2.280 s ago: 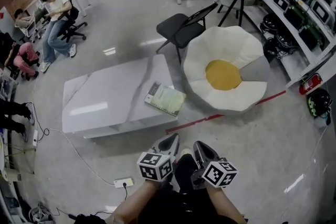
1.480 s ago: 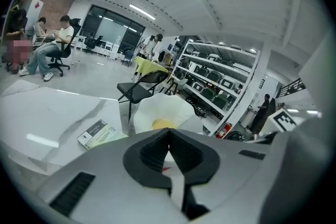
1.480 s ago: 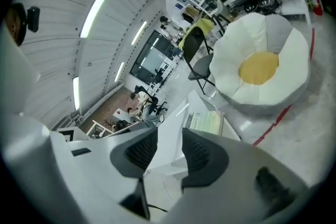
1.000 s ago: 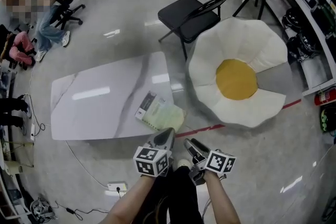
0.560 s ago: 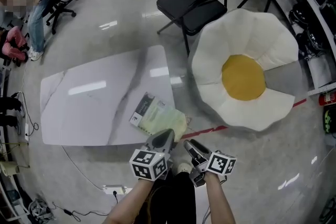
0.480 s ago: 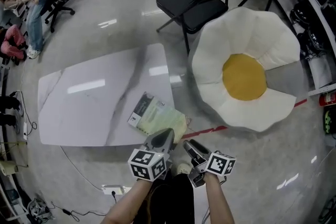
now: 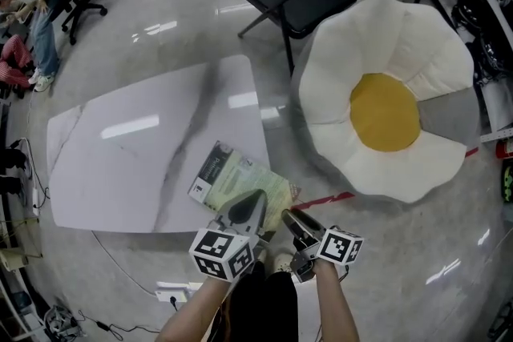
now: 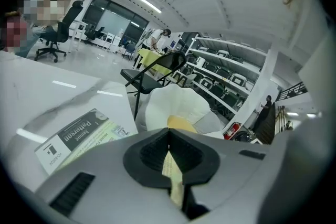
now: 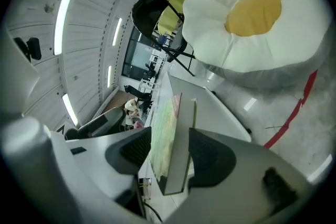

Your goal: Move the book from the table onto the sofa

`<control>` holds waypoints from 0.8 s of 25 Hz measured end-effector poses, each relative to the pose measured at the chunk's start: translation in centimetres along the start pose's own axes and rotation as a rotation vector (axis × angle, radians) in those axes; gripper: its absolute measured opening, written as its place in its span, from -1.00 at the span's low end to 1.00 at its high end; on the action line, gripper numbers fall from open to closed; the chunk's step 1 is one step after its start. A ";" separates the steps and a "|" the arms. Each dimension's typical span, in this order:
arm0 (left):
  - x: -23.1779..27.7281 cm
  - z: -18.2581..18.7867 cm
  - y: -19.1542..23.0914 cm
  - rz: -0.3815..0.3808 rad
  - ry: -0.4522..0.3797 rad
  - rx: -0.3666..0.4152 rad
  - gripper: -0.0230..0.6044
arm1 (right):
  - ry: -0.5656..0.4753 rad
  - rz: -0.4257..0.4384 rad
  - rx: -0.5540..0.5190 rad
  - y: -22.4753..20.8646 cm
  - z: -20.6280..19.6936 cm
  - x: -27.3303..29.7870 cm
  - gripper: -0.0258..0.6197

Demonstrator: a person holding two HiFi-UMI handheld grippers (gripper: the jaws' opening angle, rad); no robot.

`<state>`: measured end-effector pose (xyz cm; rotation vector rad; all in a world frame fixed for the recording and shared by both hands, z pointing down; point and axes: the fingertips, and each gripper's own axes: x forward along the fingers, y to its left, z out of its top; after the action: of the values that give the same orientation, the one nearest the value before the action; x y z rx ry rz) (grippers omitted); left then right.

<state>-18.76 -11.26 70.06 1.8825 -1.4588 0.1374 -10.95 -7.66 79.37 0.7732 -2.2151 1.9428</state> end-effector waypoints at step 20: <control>-0.1 -2.9 1.5 0.003 0.016 -0.005 -0.90 | -0.009 0.174 0.028 -1.9 1.8 3.5 -0.21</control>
<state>-19.10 -9.56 72.87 1.8713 -1.4501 0.1504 -12.69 -10.60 82.13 0.6116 -2.3368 2.0538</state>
